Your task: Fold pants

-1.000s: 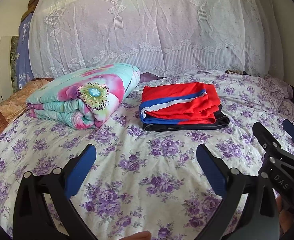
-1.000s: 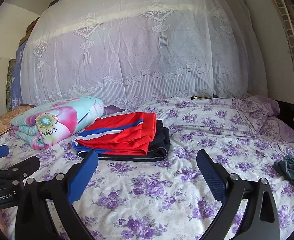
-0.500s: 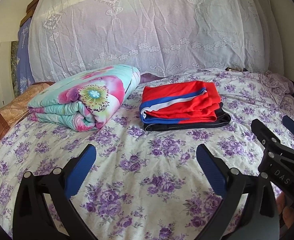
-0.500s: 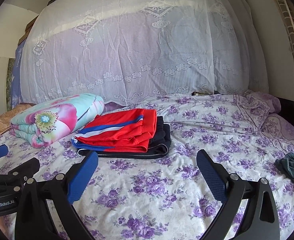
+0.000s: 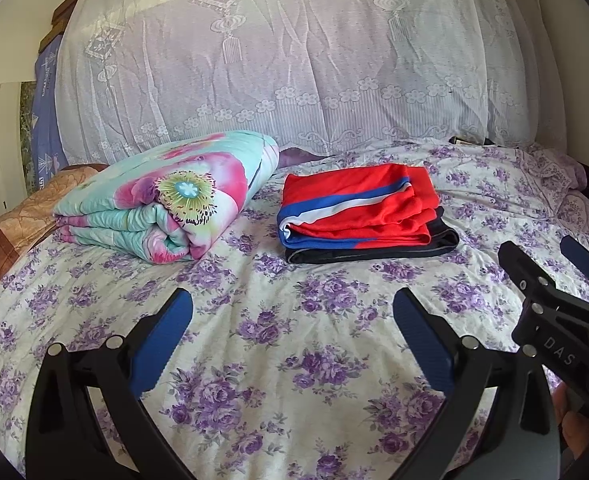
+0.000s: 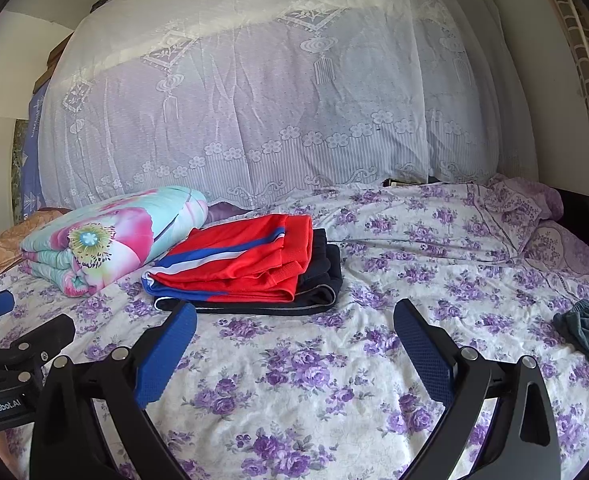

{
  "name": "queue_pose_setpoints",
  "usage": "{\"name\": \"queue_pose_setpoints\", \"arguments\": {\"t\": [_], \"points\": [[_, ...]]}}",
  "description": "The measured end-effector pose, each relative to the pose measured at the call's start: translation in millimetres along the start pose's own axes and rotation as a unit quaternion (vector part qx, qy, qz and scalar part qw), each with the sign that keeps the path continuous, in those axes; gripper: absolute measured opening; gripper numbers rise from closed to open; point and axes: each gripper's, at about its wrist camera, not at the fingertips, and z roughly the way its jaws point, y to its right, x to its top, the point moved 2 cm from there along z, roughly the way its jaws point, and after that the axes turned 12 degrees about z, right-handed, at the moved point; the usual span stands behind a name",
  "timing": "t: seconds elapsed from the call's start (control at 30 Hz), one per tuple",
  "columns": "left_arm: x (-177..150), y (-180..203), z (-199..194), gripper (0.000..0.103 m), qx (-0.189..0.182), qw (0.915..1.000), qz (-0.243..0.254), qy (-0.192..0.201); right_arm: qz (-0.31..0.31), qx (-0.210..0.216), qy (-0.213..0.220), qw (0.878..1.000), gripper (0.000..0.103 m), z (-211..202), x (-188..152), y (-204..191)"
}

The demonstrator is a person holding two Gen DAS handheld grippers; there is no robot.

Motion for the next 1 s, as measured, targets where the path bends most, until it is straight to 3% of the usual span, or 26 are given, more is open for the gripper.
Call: {"name": "queue_pose_setpoints", "arguments": {"t": [1.0], "points": [[1.0, 2.0, -0.5, 0.098, -0.004, 1.0000, 0.001, -0.001, 0.005, 0.000, -0.004, 1.000, 0.099, 1.8, -0.1, 2.7]]}}
